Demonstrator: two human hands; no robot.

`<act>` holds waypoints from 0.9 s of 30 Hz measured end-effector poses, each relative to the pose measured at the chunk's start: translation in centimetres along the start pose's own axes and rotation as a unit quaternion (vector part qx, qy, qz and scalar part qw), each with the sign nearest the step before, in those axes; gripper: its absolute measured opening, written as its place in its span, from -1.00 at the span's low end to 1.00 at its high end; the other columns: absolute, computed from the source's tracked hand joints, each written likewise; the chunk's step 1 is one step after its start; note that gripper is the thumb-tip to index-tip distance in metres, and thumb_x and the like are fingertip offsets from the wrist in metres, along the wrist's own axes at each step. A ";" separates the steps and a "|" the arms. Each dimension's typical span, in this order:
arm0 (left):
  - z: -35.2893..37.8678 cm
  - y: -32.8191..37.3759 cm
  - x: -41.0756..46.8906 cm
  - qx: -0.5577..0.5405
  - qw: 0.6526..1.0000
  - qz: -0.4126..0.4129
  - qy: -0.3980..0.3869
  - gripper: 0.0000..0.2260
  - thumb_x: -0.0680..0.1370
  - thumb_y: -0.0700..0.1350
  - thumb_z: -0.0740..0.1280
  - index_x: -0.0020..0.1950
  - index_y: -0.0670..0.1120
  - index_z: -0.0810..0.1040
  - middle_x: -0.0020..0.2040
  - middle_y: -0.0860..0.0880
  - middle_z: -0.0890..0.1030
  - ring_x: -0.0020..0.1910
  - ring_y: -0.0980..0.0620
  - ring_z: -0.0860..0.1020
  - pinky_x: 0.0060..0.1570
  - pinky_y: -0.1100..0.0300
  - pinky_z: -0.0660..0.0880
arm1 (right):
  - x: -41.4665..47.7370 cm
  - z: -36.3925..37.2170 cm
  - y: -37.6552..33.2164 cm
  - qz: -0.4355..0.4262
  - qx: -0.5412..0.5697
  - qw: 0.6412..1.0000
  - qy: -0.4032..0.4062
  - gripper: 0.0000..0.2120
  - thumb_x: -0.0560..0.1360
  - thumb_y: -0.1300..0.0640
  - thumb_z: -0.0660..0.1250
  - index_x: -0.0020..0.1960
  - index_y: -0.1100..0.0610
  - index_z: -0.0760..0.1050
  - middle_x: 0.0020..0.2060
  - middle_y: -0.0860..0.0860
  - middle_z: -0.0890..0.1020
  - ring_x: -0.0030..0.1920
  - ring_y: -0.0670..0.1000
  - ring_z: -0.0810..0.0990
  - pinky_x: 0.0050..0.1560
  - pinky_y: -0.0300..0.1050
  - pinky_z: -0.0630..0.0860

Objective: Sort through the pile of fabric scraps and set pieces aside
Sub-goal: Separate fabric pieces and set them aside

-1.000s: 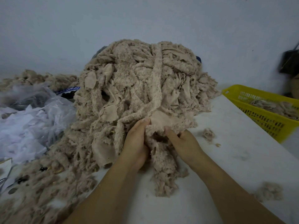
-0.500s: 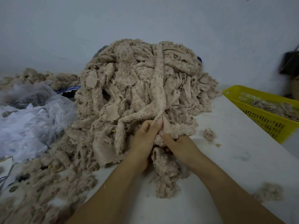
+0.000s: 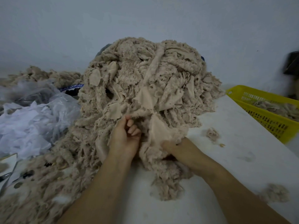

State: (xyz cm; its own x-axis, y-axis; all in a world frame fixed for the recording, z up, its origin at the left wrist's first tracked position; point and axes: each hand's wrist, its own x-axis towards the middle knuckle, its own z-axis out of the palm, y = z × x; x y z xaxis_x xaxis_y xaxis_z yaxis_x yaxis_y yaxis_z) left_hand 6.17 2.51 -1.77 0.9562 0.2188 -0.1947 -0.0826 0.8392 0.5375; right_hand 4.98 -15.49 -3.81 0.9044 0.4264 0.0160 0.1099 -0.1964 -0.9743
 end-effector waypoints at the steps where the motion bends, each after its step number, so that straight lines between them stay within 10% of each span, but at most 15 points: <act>1: 0.1 -0.2 -0.1 0.033 0.999 0.006 0.002 -0.70 0.70 -0.02 0.12 -0.18 -0.09 0.43 -0.46 0.04 0.36 -0.58 0.15 0.25 -0.60 0.34 0.24 | 0.1 -0.2 -0.3 -0.006 0.006 1.000 0.025 -0.54 0.60 0.11 0.32 -0.47 -0.14 0.52 -0.52 -0.21 0.55 -0.47 -0.25 0.50 -0.35 -0.36 0.40; 4: 0.8 -1.5 -1.0 0.259 0.966 0.023 0.017 -0.52 0.65 0.21 0.15 -0.23 -0.11 0.57 -0.42 -0.02 0.56 -0.49 0.07 0.50 -0.50 0.29 0.45 | 0.2 -0.7 -0.5 -0.016 0.004 0.998 0.062 -0.50 0.60 0.10 0.31 -0.52 0.00 0.37 -0.56 -0.05 0.38 -0.49 -0.13 0.36 -0.32 -0.23 0.31; 8: 0.8 -2.5 -1.9 0.481 0.873 -0.018 -0.076 -0.53 0.54 0.37 0.23 0.19 0.08 0.66 0.04 0.07 0.72 0.03 0.12 0.68 0.03 0.19 0.59 | -0.2 0.0 0.0 -0.017 -0.050 0.998 0.017 -0.67 0.55 0.04 0.34 -0.19 0.32 0.51 -0.36 0.16 0.55 -0.33 0.04 0.54 -0.27 -0.12 0.48; 12: 0.9 -2.4 -1.8 0.336 0.938 -0.040 -0.076 -0.77 0.62 -0.03 0.33 0.15 -0.12 0.66 0.07 -0.14 0.71 0.10 -0.11 0.67 0.11 0.02 0.61 | 0.1 0.4 0.5 -0.003 -0.158 0.987 -0.018 -0.51 0.53 -0.01 0.30 -0.53 -0.04 0.25 -0.62 -0.13 0.29 -0.57 -0.15 0.25 -0.50 -0.28 0.21; 16: 1.4 -1.3 -1.8 0.106 0.982 -0.136 -0.080 -0.74 0.59 -0.07 0.31 0.11 -0.25 0.62 -0.15 -0.22 0.69 -0.24 -0.09 0.69 -0.31 0.13 0.64 | 0.4 0.3 0.6 -0.040 -0.186 0.981 -0.041 -0.66 0.58 0.04 0.23 -0.37 -0.02 0.41 -0.50 -0.19 0.45 -0.48 -0.20 0.38 -0.39 -0.29 0.31; 21: 1.4 -1.2 -2.3 0.173 0.979 -0.038 -0.100 -0.87 0.60 -0.12 0.33 -0.02 -0.18 0.57 -0.30 -0.09 0.64 -0.43 0.01 0.61 -0.52 0.20 0.52 | 1.1 -0.3 0.2 -0.020 -0.008 0.996 0.089 -0.70 0.61 0.06 0.18 -0.14 -0.23 0.59 -0.28 -0.16 0.65 -0.24 -0.14 0.61 -0.20 -0.20 0.53; 27: 1.1 -3.5 -3.1 0.527 0.822 0.068 -0.203 -0.84 0.62 -0.04 0.34 -0.13 -0.04 0.61 -0.24 0.17 0.66 -0.24 0.19 0.59 -0.24 0.34 0.50 | 1.2 -0.9 0.2 0.002 0.190 0.978 0.090 -0.62 0.52 -0.22 0.26 0.10 0.02 0.65 -0.02 0.02 0.72 0.04 -0.02 0.68 -0.03 -0.16 0.59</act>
State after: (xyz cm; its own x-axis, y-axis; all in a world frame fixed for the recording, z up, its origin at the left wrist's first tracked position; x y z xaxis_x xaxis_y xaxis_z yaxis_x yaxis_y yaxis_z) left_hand 3.80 -1.69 -2.18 0.9909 -0.0897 0.1003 -0.1110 -0.1246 0.9860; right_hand 6.45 -15.86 -3.75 0.9663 0.2569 0.0190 -0.0230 0.1593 -0.9870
